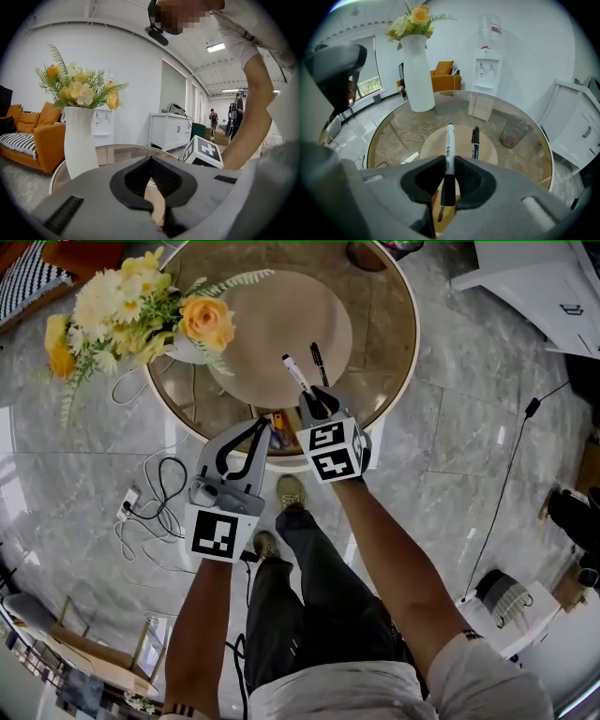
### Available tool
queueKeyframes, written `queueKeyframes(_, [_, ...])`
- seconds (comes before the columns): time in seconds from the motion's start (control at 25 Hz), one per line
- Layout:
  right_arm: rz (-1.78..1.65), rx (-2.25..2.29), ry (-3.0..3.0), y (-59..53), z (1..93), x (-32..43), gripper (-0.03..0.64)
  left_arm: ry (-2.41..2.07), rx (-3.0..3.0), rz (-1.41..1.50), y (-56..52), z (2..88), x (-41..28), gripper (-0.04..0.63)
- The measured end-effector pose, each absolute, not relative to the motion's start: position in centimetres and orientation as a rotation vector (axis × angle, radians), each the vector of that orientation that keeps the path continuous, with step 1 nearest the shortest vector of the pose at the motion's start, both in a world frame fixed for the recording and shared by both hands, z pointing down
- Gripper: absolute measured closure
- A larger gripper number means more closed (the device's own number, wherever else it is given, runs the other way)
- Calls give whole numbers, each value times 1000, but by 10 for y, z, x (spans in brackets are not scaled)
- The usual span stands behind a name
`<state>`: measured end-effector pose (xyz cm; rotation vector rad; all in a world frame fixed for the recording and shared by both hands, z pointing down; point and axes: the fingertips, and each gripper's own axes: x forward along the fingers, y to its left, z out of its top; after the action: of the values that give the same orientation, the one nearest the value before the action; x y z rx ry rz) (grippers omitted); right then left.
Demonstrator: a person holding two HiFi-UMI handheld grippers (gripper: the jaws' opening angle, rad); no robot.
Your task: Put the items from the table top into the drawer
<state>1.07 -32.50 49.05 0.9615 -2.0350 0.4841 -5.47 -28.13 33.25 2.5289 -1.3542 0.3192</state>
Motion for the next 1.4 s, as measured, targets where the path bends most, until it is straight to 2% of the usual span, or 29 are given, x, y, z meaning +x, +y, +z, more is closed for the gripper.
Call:
queueKeyframes(0.6, [434, 1059, -2123, -295, 429, 10, 552, -1364, 2550, 282, -246, 311, -57, 597])
queueKeyframes(1.4, [357, 1192, -2181, -143, 347, 14, 552, -1305, 2648, 206, -120, 269, -53, 597])
